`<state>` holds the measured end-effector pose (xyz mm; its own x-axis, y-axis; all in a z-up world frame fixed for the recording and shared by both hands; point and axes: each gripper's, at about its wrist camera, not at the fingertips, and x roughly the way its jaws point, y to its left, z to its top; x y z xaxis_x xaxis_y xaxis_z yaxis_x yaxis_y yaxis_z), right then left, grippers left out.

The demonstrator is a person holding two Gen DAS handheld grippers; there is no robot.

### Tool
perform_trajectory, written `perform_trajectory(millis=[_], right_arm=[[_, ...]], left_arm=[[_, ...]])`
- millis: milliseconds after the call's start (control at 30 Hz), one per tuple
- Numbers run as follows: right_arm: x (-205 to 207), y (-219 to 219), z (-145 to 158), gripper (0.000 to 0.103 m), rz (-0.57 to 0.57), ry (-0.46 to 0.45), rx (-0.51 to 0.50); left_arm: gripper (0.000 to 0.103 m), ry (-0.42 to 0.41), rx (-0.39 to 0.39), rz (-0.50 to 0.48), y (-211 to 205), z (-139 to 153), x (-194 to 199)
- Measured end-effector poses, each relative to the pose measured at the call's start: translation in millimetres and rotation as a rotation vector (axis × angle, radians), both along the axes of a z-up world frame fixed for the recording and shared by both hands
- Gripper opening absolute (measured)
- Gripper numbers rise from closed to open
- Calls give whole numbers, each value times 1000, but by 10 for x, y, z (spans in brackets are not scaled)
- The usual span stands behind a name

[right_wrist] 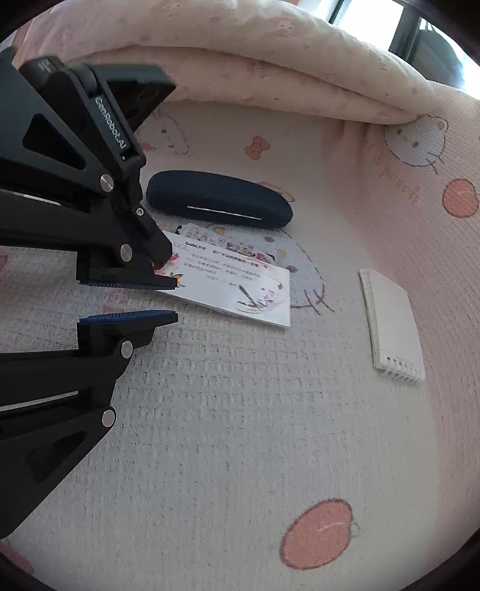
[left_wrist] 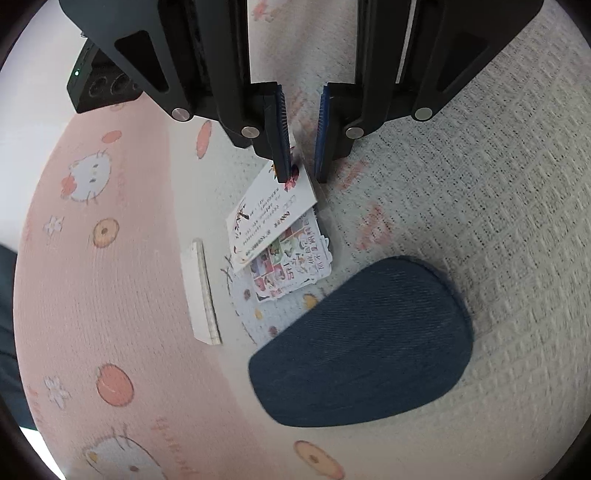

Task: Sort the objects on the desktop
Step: 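Grasp the card with sticker sheet beside the glasses case using the right gripper, then lift the sticker-sheet card with the right gripper and carry it toward the box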

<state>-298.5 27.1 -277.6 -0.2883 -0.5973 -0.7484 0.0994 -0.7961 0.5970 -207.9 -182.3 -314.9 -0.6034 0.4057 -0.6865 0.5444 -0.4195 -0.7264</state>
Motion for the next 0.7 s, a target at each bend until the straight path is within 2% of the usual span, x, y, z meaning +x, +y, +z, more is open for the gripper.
perform_trajectory(millis=[33,67,100,133,167,233,300,467,600,667,700], right_arm=[[-33,13,23,12,4,4,19],[-69,26,46,19,8,9,39],[-118,37,67,30,6,20,68],[-163,45,83,35,13,31,82],[-247,39,99,42,24,45,89],[-379,20,114,46,41,59,95],[-536,-43,126,47,67,77,102],[-846,-236,105,47,159,133,148],[-866,-354,31,47,240,159,182],[-800,-365,39,47,265,192,187],[-775,-366,32,45,273,195,185]], left_arm=[[17,0,3,2,2,6,-11],[19,0,6,4,4,11,-22],[25,1,8,5,9,20,-34],[34,11,-1,0,28,42,-45],[38,20,-10,-4,48,65,-56],[47,31,-31,4,59,92,-61],[49,34,-52,25,50,107,-52],[49,44,-106,78,27,145,-30],[49,51,-145,73,2,176,-24],[45,63,-180,45,18,197,-35],[32,68,-197,26,36,203,-49]])
